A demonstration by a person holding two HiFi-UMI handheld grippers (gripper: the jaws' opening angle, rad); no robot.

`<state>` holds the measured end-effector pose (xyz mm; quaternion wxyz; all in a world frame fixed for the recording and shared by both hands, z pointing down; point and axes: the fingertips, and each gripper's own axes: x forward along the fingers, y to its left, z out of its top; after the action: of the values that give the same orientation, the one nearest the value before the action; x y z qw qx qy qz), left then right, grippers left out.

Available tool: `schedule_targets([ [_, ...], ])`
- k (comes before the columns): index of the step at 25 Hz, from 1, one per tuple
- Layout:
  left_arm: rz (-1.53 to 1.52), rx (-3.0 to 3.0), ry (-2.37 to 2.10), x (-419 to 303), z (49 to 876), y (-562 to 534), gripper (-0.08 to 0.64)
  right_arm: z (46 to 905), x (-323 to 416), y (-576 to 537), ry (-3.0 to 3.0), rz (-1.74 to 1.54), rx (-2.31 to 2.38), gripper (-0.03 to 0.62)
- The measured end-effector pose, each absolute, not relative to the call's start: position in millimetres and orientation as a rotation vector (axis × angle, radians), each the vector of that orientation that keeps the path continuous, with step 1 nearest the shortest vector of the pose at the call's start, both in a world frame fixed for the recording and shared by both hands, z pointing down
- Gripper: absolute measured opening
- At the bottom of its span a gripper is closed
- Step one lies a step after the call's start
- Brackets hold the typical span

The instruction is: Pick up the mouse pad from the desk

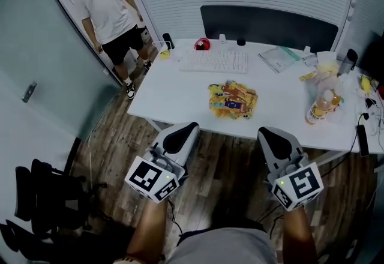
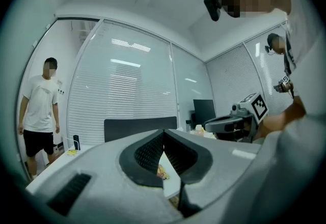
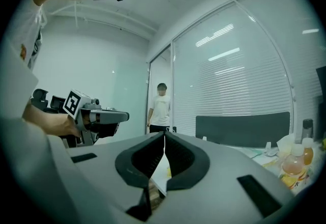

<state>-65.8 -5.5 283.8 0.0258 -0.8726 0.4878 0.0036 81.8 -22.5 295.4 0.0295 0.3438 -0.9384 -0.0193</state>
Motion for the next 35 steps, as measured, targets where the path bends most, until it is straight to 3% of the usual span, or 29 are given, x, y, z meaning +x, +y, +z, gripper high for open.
schedule_targets([
  [21, -0.14, -2.702, 1.555, -54.1, 306.5, -104.3, 0.015, 314.8, 95.0, -120.4, -2.841, -0.01, 1.069, 0.014],
  [35, -0.248, -2.794, 1.449, -89.8, 338.9, -187.2, 0.015, 340.9, 61.3, -185.7, -2.706, 0.033, 1.157, 0.014],
])
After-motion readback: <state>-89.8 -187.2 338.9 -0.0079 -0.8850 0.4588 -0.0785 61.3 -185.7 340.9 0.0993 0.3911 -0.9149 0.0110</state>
